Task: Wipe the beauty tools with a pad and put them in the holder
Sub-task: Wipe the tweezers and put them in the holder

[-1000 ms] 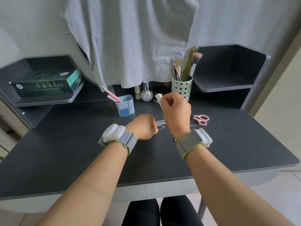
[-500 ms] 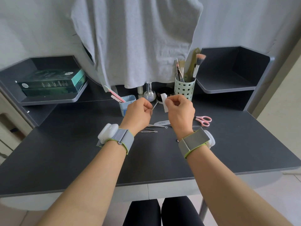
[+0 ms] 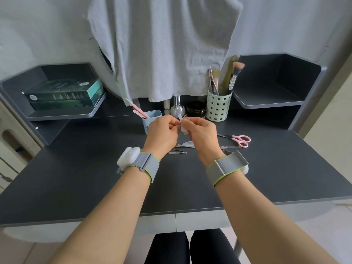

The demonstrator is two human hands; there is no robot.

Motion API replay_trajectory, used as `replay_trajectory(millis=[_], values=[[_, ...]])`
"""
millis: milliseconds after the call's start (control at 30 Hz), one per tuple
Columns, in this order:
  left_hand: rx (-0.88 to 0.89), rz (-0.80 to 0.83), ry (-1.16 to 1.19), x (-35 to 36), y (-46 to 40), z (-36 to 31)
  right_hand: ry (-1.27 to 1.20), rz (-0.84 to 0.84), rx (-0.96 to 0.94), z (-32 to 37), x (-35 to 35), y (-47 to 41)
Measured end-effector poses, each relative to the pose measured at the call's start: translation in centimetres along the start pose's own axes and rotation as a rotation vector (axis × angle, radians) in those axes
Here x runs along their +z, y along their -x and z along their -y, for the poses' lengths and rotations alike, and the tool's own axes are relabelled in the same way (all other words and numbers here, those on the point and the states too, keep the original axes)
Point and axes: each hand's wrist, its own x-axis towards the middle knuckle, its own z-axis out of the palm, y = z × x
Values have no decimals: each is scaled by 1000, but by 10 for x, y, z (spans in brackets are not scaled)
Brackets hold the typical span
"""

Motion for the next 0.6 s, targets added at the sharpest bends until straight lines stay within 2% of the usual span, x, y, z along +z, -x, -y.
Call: replay_trajectory(millis=[367, 600], values=[[6, 8, -1, 1, 7, -3, 128, 27, -57, -6, 3, -3], [-4, -18, 3, -3, 5, -3, 126, 115, -78, -1, -1, -1]])
